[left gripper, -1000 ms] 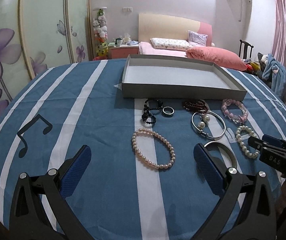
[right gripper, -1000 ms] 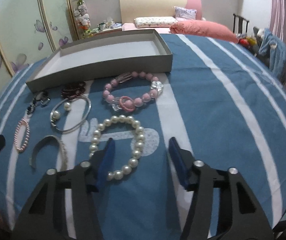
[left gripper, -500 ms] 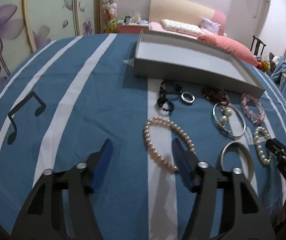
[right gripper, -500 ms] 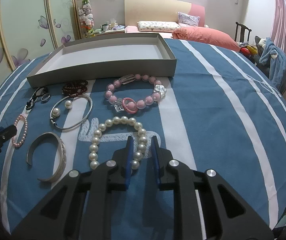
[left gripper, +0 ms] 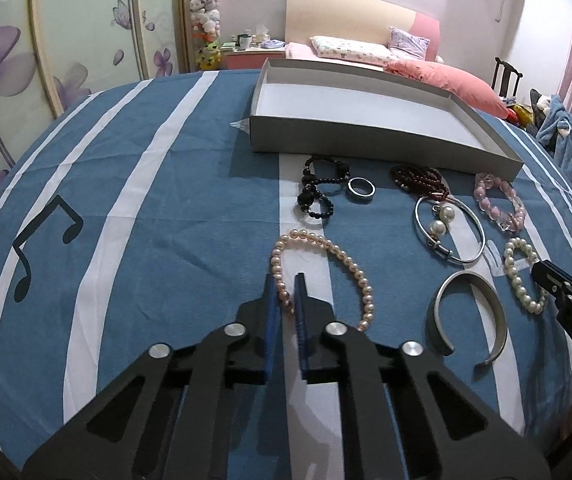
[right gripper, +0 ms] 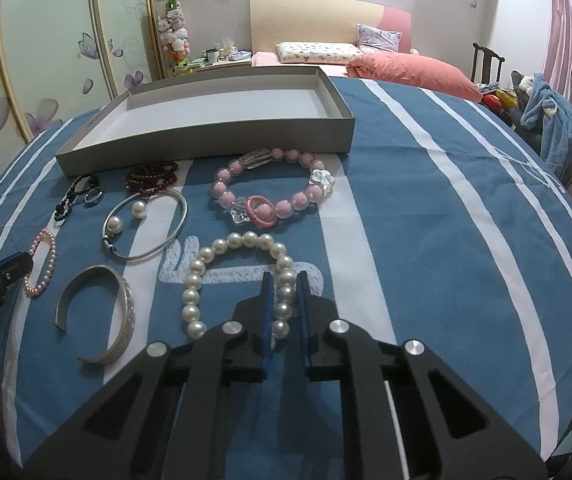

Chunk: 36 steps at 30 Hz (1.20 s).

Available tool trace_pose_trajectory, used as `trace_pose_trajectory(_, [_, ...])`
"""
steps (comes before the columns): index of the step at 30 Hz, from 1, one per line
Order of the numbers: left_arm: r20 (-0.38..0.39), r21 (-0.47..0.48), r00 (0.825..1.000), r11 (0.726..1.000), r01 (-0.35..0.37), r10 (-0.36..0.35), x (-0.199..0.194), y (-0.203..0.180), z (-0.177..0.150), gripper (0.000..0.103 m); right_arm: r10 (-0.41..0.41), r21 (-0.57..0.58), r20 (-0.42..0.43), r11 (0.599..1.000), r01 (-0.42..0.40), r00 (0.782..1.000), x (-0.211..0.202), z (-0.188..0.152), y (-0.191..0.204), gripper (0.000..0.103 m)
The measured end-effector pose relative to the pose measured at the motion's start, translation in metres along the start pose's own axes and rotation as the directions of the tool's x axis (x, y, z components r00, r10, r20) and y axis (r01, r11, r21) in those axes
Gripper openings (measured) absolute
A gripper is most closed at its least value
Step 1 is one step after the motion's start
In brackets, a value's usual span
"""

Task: Organize jewelry
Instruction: 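Grasp the white pearl bracelet with the right tool while the left grasps the pink one, then lower the white pearl bracelet into the gray tray with the right tool while the left carries the pink one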

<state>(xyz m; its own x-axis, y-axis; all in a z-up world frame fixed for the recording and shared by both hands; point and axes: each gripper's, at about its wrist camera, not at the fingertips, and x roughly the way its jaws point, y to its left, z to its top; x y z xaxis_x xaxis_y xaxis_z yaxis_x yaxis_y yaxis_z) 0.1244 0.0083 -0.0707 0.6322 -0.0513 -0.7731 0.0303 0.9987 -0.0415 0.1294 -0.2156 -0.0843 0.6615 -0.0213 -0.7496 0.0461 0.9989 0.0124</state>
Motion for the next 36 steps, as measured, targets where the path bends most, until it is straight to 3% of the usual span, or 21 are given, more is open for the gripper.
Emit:
trace_pose_trajectory(12, [-0.003,0.065,0.999,0.997,-0.037,0.037,0.005,0.0,0.005,0.007,0.01,0.01,-0.001,1.0,-0.01,1.0,-0.001,0.0,-0.002,0.011])
trace_pose_trajectory(21, [-0.002,0.05,1.0,0.999,0.005,-0.005,0.002,0.002,0.003,0.006,0.031,0.029,0.009,0.999,-0.031,0.999,-0.002,-0.002,-0.008,0.01])
trace_pose_trajectory(36, [0.165,0.035,0.984,0.997,0.069,-0.074,-0.028,0.003,0.008,0.006,0.113,0.051,0.204,0.991,-0.126,0.972,-0.045,0.011,-0.014,0.01])
